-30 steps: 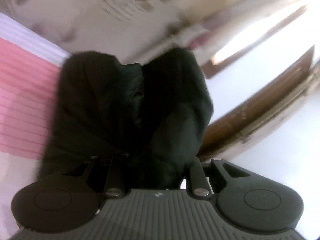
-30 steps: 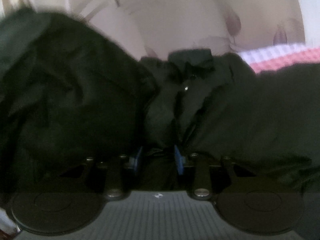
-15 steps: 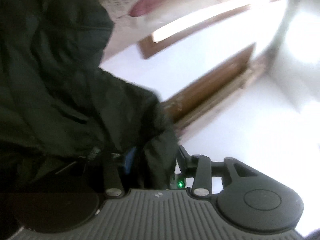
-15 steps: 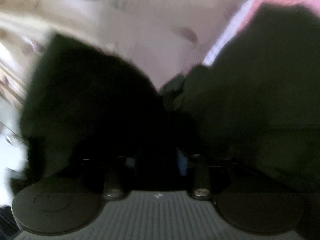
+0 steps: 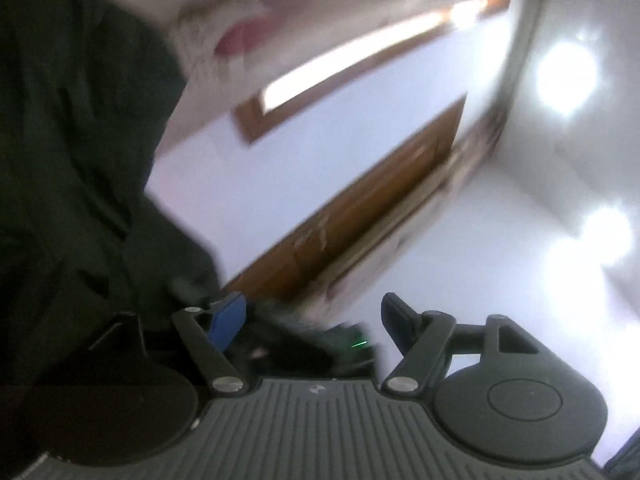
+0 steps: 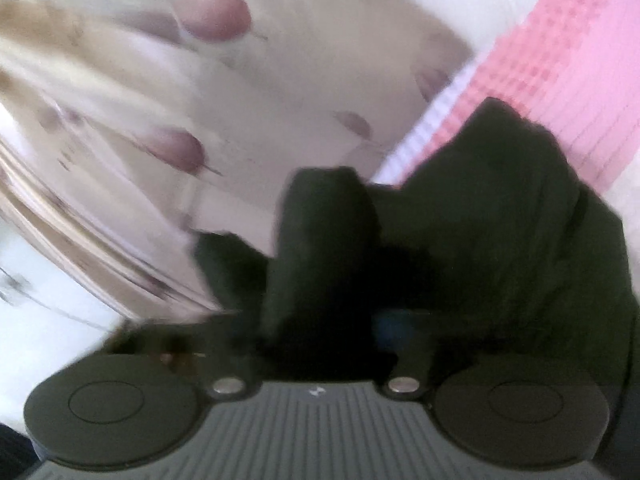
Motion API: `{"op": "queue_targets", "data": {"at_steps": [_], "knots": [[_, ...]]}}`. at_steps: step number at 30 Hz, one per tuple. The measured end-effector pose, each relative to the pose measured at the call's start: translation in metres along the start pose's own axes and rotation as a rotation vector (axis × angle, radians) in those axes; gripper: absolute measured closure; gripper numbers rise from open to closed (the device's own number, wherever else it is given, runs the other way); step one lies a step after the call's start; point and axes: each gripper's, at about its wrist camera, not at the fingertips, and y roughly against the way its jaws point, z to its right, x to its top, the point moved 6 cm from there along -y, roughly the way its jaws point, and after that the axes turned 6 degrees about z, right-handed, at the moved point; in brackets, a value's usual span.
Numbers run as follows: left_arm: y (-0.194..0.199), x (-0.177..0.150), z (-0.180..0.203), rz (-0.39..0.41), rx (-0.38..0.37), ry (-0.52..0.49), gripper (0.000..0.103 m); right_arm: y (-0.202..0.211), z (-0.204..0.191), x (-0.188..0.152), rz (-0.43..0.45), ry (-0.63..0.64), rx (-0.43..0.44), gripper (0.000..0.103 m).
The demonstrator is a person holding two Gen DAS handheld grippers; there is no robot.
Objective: Fold large clothes
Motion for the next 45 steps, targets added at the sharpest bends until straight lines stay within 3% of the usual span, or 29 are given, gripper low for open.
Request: {"op": "queue_targets", "data": {"at_steps": [1, 4, 6, 8, 12, 15, 17, 19, 22, 23, 24, 27, 31, 32, 33, 35, 36, 40, 45], "knots": [[0.016, 0.005, 0.011, 0.049, 0.012, -0.02, 0.021, -0.001, 0.001, 0.001, 0.006, 0.021, -0.01, 0.073], [0.064, 0.022, 0.031, 0.169, 0.166, -0.201, 0.013, -0.002, 0.007, 0.01, 0.007, 0.051, -0.025, 0.079], [0.081, 0.025, 0.019, 0.145, 0.308, -0.277, 0.013, -0.005, 0.002, 0.018, 0.004, 0.084, -0.024, 0.081], [0.088, 0.021, -0.005, 0.085, 0.372, -0.213, 0.015, -0.011, -0.01, 0.032, 0.009, 0.142, -0.014, 0.082], [0.064, -0.008, -0.023, 0.015, 0.316, -0.119, 0.018, -0.022, -0.029, 0.058, 0.02, 0.25, -0.014, 0.082], [0.044, -0.027, -0.025, -0.036, 0.293, -0.147, 0.018, -0.04, -0.004, 0.068, -0.037, 0.293, -0.145, 0.081], [0.035, -0.037, -0.023, -0.076, 0.278, -0.182, 0.017, -0.038, 0.016, 0.075, -0.037, 0.265, -0.224, 0.071], [0.033, -0.041, -0.023, -0.08, 0.272, -0.199, 0.015, -0.016, 0.01, 0.088, 0.045, 0.273, -0.242, 0.06], [0.037, -0.04, -0.028, -0.069, 0.27, -0.18, 0.015, 0.008, -0.04, 0.101, 0.127, 0.408, -0.183, 0.022], [0.038, -0.038, -0.029, -0.064, 0.27, -0.174, 0.015, 0.009, -0.061, 0.1, 0.119, 0.462, -0.151, 0.008], [0.039, -0.038, -0.031, -0.062, 0.272, -0.173, 0.015, 0.003, -0.08, 0.096, 0.077, 0.502, -0.105, 0.0], [0.038, -0.039, -0.029, -0.058, 0.276, -0.186, 0.014, -0.038, -0.111, 0.068, -0.116, 0.548, -0.054, 0.0], [0.042, -0.041, -0.02, -0.058, 0.281, -0.224, 0.013, -0.112, -0.116, 0.022, -0.308, 0.682, -0.13, 0.0], [0.042, -0.04, -0.019, -0.055, 0.284, -0.228, 0.012, -0.129, -0.116, 0.008, -0.368, 0.698, -0.116, 0.017], [0.044, -0.038, -0.017, -0.043, 0.296, -0.234, 0.011, -0.138, -0.117, -0.005, -0.407, 0.747, -0.137, 0.068], [0.052, -0.034, -0.014, -0.022, 0.309, -0.211, 0.009, -0.144, -0.13, -0.023, -0.418, 0.904, -0.174, 0.078], [0.057, -0.031, -0.011, -0.007, 0.313, -0.188, 0.004, -0.138, -0.143, -0.024, -0.405, 0.94, -0.147, 0.088], [0.075, -0.017, 0.006, 0.088, 0.336, -0.173, 0.0, -0.089, -0.177, 0.021, -0.23, 0.934, -0.075, 0.093], [0.058, -0.014, 0.009, 0.042, 0.388, -0.266, 0.0, -0.04, -0.157, 0.063, -0.12, 0.918, -0.136, 0.096]]}}
